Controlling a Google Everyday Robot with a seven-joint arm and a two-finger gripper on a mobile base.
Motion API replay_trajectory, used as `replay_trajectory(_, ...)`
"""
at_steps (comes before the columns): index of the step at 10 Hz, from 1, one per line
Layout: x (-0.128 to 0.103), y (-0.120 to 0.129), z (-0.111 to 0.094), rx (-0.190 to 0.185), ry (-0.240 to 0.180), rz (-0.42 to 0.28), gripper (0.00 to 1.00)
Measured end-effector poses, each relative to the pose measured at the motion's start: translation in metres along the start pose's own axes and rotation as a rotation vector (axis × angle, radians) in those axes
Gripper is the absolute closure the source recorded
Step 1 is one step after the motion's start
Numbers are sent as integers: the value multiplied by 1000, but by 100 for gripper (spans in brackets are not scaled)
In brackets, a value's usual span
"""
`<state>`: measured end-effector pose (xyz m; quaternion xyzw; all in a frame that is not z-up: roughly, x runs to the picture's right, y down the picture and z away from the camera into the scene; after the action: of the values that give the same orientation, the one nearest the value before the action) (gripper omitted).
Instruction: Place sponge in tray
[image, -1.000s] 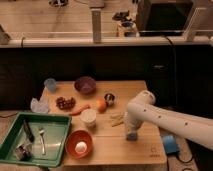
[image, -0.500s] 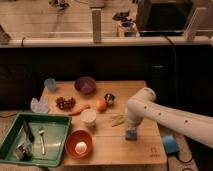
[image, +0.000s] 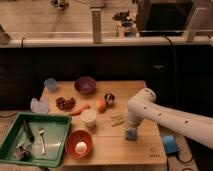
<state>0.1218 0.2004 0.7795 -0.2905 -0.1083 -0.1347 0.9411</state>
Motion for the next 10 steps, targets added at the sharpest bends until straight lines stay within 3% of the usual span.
replay_trajectory(1,0,0,-1,1,-4,8,38)
replay_trajectory(6,-2,-5,-1,6,-12,37,49)
replay_trajectory(9,-2,-4,0,8,-18,52,40)
replay_trajectory(10,3,-10,-2,15,-17,56,43)
